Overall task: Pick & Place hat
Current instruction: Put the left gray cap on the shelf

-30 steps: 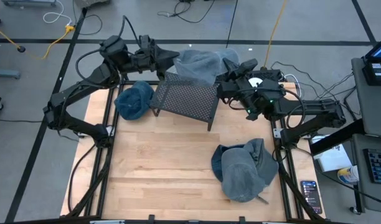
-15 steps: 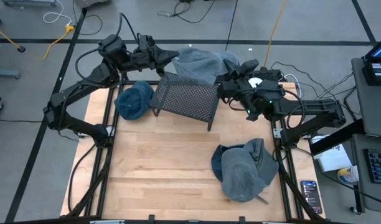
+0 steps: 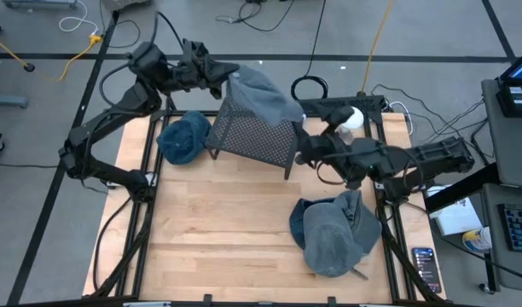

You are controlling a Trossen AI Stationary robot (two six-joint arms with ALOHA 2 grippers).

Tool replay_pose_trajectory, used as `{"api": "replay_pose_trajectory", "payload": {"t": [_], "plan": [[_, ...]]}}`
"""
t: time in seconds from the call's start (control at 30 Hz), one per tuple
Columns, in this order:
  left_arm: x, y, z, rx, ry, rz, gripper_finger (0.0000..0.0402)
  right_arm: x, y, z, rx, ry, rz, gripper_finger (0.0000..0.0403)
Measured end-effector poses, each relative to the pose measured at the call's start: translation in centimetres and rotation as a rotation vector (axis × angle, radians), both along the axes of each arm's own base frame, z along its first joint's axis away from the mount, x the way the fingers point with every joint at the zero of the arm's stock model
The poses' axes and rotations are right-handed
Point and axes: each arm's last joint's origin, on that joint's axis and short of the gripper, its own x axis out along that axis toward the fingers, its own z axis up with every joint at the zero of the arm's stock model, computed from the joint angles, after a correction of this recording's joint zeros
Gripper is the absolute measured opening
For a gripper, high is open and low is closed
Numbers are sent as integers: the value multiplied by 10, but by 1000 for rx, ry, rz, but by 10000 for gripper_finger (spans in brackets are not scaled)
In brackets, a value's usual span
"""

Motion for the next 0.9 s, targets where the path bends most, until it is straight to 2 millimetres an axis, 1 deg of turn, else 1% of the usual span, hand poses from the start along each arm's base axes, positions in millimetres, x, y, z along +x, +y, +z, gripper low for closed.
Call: {"api": "replay_pose_trajectory", "payload": {"t": [0.07,0.13,0.33,0.5,0.63,0.9], "plan": [[-2,2,0,19,6,-13,4,-2,7,0,60,-72,-4,367],[-3,4,0,38,11,-25,4,-5,17,-1,118,-142,11,375],[-8,7,-1,96,31,-79,3,-14,50,-1,279,-315,148,369],[-4,9,-10,134,92,-140,3,-22,70,-1,379,-400,228,370],[1,12,-18,172,138,-138,2,-29,79,3,425,-445,270,369],[3,16,-38,127,292,-70,1,-35,88,7,463,-489,304,369]]}}
